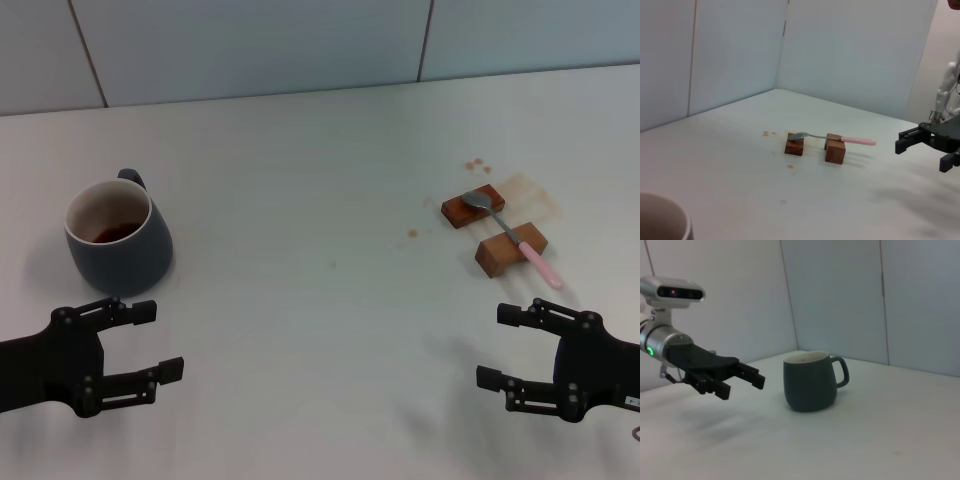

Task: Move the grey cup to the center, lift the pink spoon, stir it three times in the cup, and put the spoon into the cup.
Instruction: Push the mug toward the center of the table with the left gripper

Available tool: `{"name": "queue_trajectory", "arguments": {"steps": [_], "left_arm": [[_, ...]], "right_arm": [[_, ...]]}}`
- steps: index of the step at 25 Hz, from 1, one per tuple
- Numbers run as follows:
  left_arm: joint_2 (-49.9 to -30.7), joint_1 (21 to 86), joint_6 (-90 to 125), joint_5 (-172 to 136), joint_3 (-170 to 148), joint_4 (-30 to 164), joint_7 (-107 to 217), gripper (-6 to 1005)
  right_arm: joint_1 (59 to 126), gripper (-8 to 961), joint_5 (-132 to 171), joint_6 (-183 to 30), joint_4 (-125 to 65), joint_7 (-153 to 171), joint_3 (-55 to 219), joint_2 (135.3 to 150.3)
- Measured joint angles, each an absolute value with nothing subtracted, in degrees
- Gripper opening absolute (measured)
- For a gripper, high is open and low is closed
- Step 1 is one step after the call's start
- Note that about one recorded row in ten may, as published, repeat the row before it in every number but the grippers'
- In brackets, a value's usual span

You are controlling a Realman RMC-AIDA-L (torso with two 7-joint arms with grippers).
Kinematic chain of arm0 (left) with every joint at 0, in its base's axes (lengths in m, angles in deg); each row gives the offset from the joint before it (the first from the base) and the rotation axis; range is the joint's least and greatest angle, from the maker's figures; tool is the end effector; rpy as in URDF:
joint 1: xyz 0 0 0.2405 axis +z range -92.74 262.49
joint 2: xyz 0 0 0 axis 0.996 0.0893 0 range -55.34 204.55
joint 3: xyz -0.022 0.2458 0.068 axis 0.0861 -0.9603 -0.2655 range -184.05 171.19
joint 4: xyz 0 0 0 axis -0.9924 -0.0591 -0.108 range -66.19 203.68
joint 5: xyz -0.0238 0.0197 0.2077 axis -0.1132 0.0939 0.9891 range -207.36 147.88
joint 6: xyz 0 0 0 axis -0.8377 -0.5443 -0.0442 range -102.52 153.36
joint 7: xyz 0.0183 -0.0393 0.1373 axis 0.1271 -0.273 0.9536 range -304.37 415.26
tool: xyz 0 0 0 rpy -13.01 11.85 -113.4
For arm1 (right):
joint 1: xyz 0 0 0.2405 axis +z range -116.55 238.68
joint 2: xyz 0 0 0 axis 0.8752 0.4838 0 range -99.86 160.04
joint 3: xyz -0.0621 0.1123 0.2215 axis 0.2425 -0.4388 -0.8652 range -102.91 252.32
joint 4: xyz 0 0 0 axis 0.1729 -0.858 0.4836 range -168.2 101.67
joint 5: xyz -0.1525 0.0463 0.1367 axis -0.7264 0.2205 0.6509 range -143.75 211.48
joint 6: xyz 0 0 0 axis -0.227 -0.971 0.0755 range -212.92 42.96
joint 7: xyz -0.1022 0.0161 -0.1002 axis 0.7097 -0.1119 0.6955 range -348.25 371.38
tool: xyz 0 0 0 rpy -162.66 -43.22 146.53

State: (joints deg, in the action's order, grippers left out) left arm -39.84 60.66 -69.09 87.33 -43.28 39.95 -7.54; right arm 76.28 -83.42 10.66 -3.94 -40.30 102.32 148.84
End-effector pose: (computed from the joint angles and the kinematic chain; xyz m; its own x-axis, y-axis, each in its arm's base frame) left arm -0.3145 0.2789 0.0078 0.8329 0.2763 0.4795 0.3902 -0.9077 -0.1547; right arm 0.3424 0.2286 -0.0020 0.7953 -0.2250 -0.5629 -0.4477 -0.8440 -0.2953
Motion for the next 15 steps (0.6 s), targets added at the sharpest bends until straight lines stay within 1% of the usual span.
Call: {"name": "queue_trajectory", "arguments": {"steps": [8,15], "left_arm": [[-40.25,60.6,-69.1,87.3,-43.3,39.9,-7.5,815],[-40.22,60.5,-69.2,87.1,-43.2,39.9,-7.4,803]], "right_arm": [[76.6,836,-83.6,10.0,-4.1,-40.2,102.4,148.81],[76.8,835,-83.7,9.8,-4.2,-40.2,102.4,148.91]]}}
